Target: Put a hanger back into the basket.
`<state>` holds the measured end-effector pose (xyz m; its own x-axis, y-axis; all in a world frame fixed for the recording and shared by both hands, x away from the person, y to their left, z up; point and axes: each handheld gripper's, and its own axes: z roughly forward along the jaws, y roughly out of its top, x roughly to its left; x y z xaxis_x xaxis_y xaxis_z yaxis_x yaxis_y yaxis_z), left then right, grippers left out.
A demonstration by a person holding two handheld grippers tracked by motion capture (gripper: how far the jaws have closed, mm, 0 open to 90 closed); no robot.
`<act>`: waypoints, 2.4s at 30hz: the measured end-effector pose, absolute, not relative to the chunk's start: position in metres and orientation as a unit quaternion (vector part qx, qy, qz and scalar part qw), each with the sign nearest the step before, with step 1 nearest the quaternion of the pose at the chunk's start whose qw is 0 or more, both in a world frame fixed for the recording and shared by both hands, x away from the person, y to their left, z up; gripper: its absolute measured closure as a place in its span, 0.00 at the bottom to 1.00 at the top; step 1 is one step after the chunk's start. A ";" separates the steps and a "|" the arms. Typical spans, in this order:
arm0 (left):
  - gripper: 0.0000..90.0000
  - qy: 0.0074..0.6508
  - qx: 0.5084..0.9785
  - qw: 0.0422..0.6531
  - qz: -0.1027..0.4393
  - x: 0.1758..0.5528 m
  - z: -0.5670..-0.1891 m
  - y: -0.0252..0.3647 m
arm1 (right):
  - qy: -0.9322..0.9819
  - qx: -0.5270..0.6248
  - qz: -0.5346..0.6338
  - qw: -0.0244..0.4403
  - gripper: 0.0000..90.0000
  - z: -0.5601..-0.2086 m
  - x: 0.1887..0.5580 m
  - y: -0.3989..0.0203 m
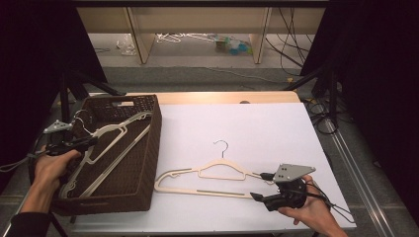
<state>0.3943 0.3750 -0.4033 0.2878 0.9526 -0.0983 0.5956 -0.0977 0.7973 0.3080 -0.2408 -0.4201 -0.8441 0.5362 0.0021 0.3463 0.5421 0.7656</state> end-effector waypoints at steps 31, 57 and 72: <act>0.37 0.437 0.724 0.480 0.233 0.341 -0.358 0.267 | 0.865 0.262 0.409 0.127 0.30 -0.424 0.311 -0.243; 0.19 0.305 0.779 0.521 0.171 0.287 -0.408 0.140 | 0.855 0.267 0.423 0.135 0.23 -0.427 0.312 -0.246; 0.19 0.305 0.787 0.511 0.164 0.277 -0.435 0.133 | 0.862 0.264 0.411 0.134 0.23 -0.433 0.320 -0.248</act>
